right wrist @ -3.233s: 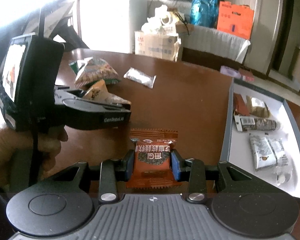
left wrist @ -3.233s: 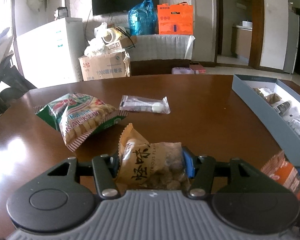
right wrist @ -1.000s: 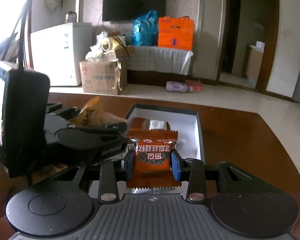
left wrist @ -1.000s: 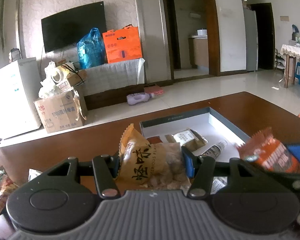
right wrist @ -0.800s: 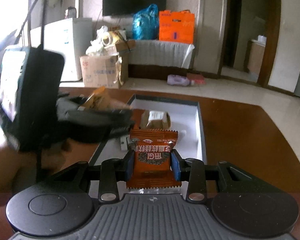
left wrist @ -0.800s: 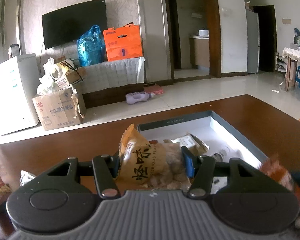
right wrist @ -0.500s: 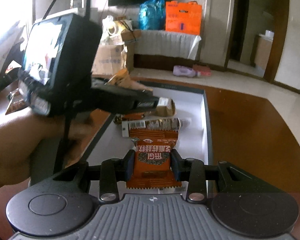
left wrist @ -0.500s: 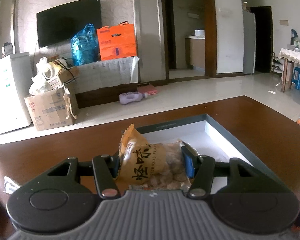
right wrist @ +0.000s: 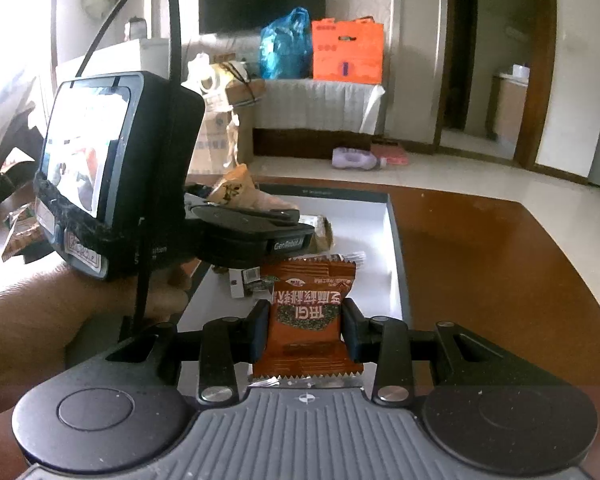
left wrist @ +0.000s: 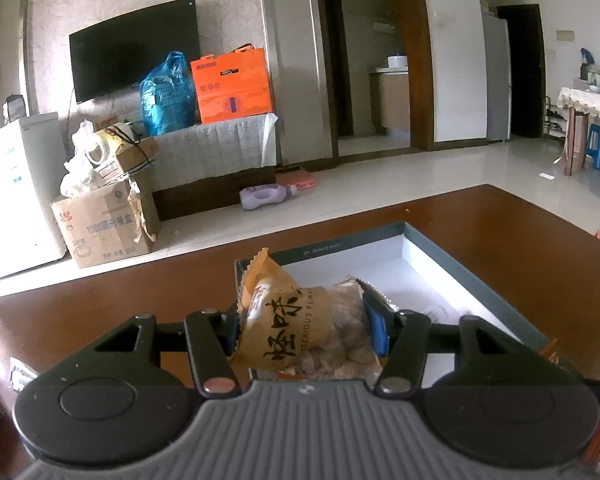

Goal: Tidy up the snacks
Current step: 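Carry the orange packet and nut packet toward the white box, then open both tools to drop the nut packet and orange packet into the box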

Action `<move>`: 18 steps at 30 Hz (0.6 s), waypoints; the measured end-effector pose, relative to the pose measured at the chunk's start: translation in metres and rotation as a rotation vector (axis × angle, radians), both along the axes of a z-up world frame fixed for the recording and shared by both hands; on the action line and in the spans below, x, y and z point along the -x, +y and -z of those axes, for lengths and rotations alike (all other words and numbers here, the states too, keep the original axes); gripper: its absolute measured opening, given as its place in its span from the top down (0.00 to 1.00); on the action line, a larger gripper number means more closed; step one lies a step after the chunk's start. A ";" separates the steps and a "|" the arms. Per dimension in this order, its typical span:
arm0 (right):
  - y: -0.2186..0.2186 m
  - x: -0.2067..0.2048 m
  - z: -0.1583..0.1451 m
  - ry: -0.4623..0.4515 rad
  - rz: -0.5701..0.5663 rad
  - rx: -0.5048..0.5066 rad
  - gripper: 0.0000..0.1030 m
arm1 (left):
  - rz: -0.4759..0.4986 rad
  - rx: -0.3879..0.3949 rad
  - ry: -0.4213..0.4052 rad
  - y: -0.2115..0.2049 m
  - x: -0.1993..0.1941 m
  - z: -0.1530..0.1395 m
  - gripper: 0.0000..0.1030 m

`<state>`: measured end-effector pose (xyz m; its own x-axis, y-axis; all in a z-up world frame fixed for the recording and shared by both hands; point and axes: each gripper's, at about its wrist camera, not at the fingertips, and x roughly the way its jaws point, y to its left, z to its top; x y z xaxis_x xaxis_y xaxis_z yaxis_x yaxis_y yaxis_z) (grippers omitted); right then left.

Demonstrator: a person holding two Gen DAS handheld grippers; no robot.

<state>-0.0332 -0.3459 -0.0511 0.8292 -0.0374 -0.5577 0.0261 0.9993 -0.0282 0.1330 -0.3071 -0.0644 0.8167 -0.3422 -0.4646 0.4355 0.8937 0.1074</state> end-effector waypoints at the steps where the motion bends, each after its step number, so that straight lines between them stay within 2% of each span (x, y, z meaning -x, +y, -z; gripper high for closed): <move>1: 0.000 0.000 0.001 0.005 0.000 -0.001 0.63 | -0.003 -0.011 -0.002 -0.001 0.000 0.001 0.46; 10: 0.001 -0.001 0.006 0.038 0.002 -0.006 0.63 | 0.013 -0.041 0.036 -0.003 -0.010 0.006 0.43; 13: 0.002 0.000 0.006 0.044 0.005 -0.009 0.63 | 0.018 -0.047 0.017 -0.004 -0.014 0.004 0.43; 18: 0.002 0.002 0.005 0.045 0.005 -0.010 0.63 | 0.015 -0.040 0.009 -0.003 -0.013 0.004 0.38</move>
